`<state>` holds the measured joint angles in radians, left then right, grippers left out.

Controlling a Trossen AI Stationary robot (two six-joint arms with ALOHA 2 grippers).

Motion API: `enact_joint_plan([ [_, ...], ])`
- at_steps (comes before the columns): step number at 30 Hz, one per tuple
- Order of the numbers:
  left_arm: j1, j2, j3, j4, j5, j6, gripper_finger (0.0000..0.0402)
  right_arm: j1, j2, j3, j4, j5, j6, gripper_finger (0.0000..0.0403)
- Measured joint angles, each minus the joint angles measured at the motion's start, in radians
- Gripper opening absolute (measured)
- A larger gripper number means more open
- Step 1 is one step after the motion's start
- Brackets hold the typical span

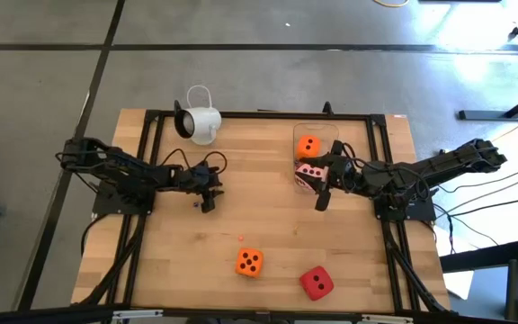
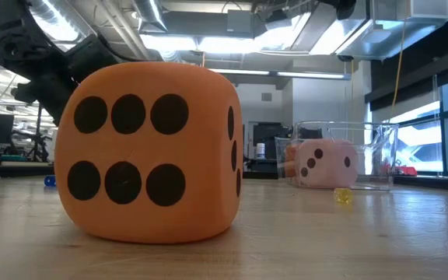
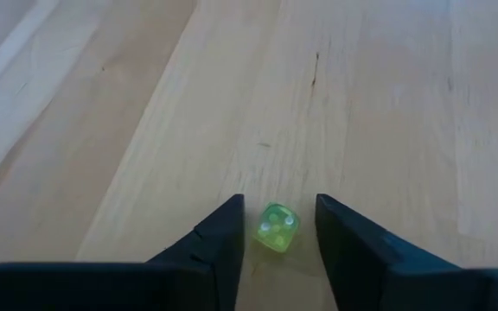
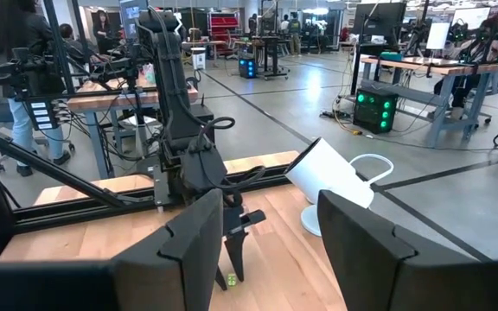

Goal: Pick & Place Dice
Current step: Put the small green die into the transparent bin

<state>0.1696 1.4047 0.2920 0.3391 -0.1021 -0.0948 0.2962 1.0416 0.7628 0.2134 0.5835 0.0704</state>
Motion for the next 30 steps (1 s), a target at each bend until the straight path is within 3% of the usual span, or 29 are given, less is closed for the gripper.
enact_joint_plan([
  [14, 0.000, -0.010, -0.001, 0.008, 0.002, -0.006, 0.0028, 0.000, 0.000, 0.000, 0.000, 0.000, 0.000, 0.0190],
  [30, 0.000, -0.222, 0.029, 0.046, 0.016, 0.004, 0.0028, 0.000, 0.000, 0.000, -0.001, 0.003, 0.027, 0.0190],
])
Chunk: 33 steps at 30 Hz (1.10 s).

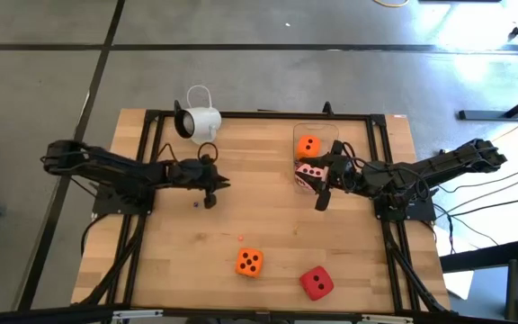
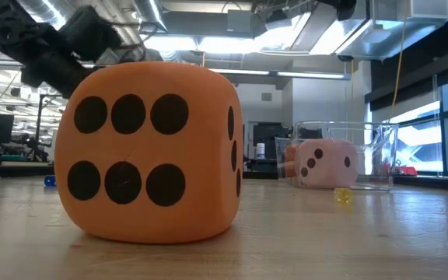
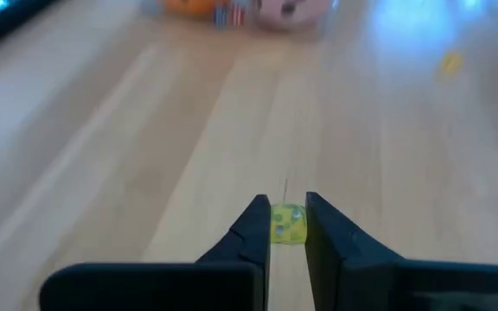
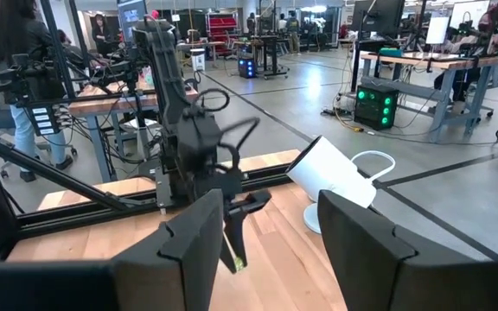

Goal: Pick & Place Dice
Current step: Put the small green die into the transparent bin

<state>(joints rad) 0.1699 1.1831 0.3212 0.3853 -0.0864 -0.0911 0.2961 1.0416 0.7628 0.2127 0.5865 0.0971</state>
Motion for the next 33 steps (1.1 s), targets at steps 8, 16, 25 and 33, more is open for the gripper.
enact_joint_plan([
  [8, 0.000, -0.012, 0.105, 0.100, 0.001, 0.168, 0.0028, 0.000, 0.000, 0.000, 0.001, 0.000, 0.000, 0.0190],
  [16, 0.037, 0.056, 0.257, 0.199, 0.003, 0.315, 0.0028, 0.000, 0.000, 0.000, 0.002, 0.000, 0.000, 0.0190],
  [25, 0.094, 0.311, 0.473, 0.287, 0.139, 0.365, 0.0029, 0.000, 0.000, 0.000, 0.019, 0.000, 0.000, 0.0190],
  [33, 0.121, 0.593, 0.721, 0.308, 0.184, 0.366, 0.0029, 0.000, 0.000, 0.000, 0.029, 0.000, 0.000, 0.0190],
])
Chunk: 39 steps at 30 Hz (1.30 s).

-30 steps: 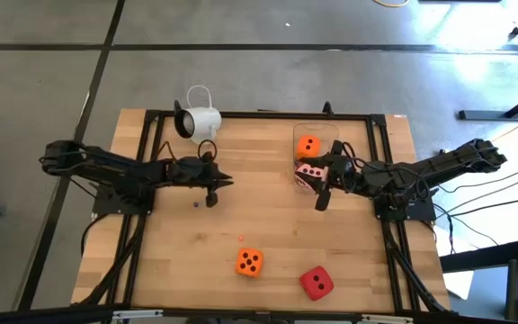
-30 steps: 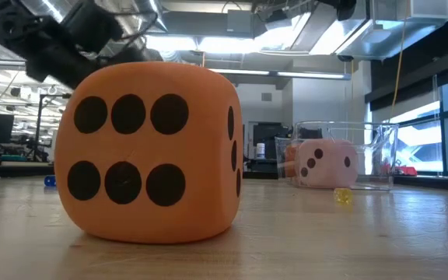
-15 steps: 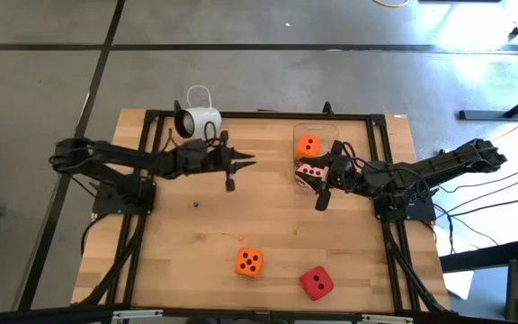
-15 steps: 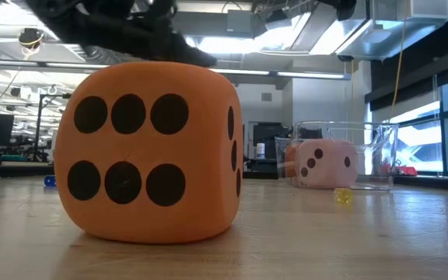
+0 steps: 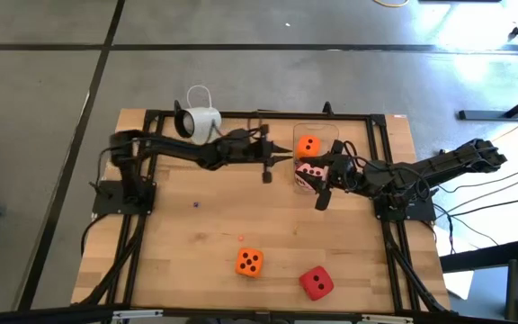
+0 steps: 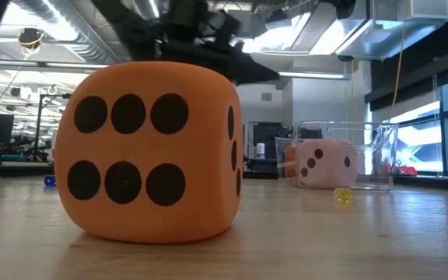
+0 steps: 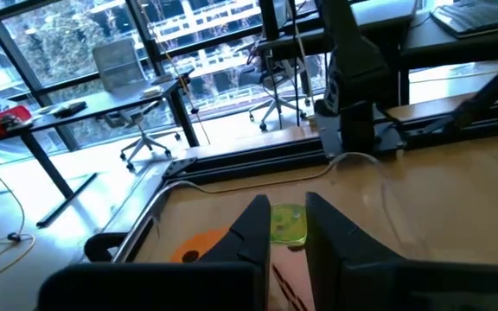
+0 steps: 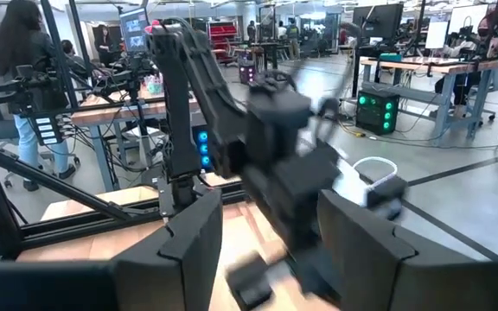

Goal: Pick & Place Dice
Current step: Put the small green die into the transparent bin, then put the large red die into the transparent bin

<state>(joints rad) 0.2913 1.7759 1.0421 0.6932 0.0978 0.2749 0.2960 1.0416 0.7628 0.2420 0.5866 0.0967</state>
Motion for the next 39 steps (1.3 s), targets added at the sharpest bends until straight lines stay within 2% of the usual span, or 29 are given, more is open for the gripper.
enact_joint_plan([
  [7, 0.000, 0.211, 0.208, 0.000, -0.002, 0.000, 0.0029, 0.000, 0.000, 0.000, 0.005, 0.000, 0.000, 0.0190],
  [13, -0.001, 0.291, 0.291, -0.001, -0.027, -0.009, 0.0036, 0.000, 0.000, 0.000, 0.004, -0.003, 0.000, 0.0190],
  [18, -0.001, 0.306, 0.297, -0.017, -0.107, -0.007, 0.0067, 0.000, 0.000, 0.000, 0.004, -0.004, 0.000, 0.0190],
  [27, -0.001, 0.305, 0.297, -0.059, -0.102, -0.002, 0.0113, 0.000, 0.000, 0.000, 0.004, -0.004, 0.000, 0.0190],
  [35, -0.004, 0.303, 0.297, -0.078, -0.104, -0.003, 0.0121, 0.000, 0.000, 0.000, 0.004, -0.004, 0.000, 0.0190],
  [39, -0.013, 0.268, 0.297, -0.172, -0.093, -0.070, 0.0115, 0.000, 0.000, 0.000, 0.004, -0.004, 0.000, 0.0190],
])
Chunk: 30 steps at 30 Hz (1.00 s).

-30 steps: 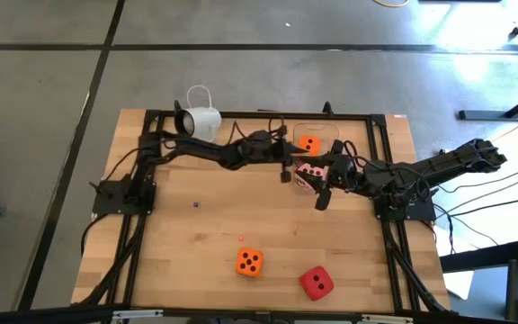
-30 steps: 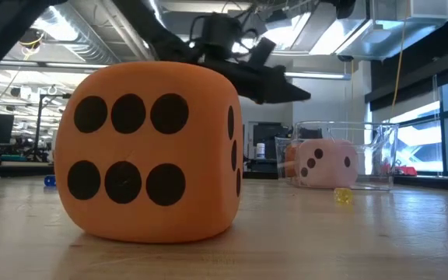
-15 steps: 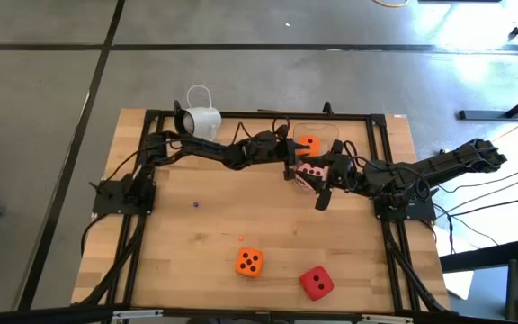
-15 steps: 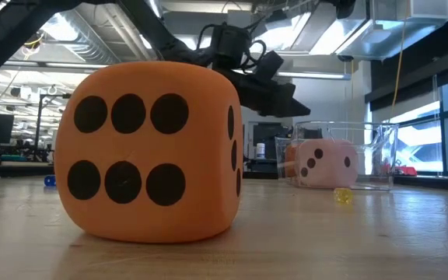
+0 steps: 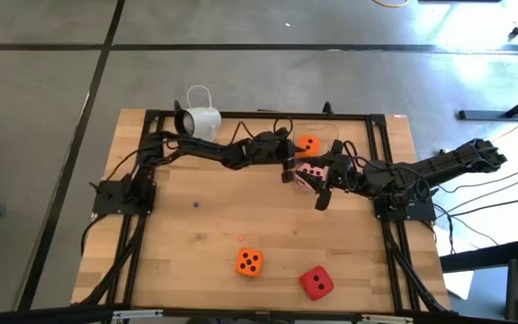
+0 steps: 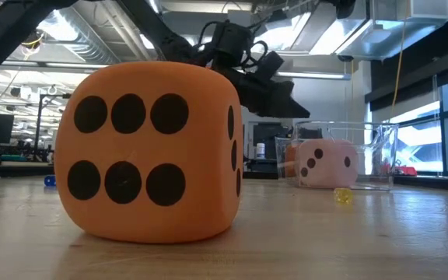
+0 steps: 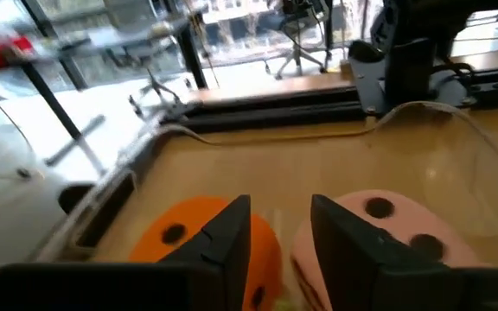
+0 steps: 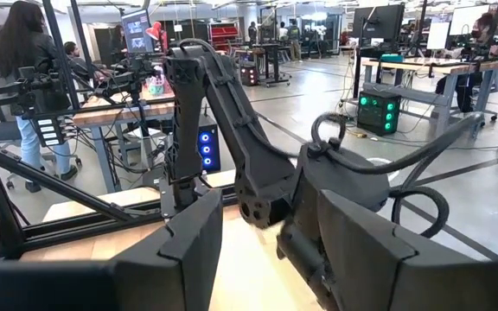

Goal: Pick & Place Dice
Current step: Put the large red die into the transparent bin

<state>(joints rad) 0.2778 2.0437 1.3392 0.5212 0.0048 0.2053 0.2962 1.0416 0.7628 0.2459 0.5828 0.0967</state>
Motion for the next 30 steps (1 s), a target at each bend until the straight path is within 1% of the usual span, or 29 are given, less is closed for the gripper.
enact_joint_plan([
  [2, -0.002, -0.029, 0.000, -0.065, 0.037, -0.034, 0.0112, 0.000, 0.000, 0.000, 0.000, 0.001, 0.000, 0.0190],
  [7, -0.002, -0.125, 0.000, -0.276, 0.185, -0.112, 0.0101, 0.000, 0.000, 0.000, 0.000, 0.004, 0.001, 0.0190],
  [11, -0.005, -0.209, 0.000, -0.406, 0.293, -0.139, 0.0089, 0.000, 0.000, 0.000, -0.001, 0.004, 0.003, 0.0190],
  [13, -0.015, -0.246, 0.000, -0.464, 0.330, -0.140, 0.0083, 0.000, 0.000, 0.000, -0.004, 0.003, 0.017, 0.0190],
  [18, -0.060, -0.334, 0.000, -0.621, 0.328, -0.106, 0.0070, 0.000, 0.000, 0.000, -0.034, 0.004, 0.029, 0.0190],
  [20, -0.079, -0.364, 0.000, -0.692, 0.303, -0.098, 0.0067, 0.000, 0.000, -0.001, -0.045, 0.003, 0.043, 0.0190],
  [25, -0.133, -0.419, 0.000, -0.838, 0.190, -0.127, 0.0060, 0.009, 0.000, -0.001, -0.068, 0.004, 0.077, 0.0190],
  [30, -0.204, -0.475, 0.000, -0.914, 0.148, -0.192, 0.0059, 0.059, 0.000, -0.001, -0.070, 0.000, 0.112, 0.0190],
])
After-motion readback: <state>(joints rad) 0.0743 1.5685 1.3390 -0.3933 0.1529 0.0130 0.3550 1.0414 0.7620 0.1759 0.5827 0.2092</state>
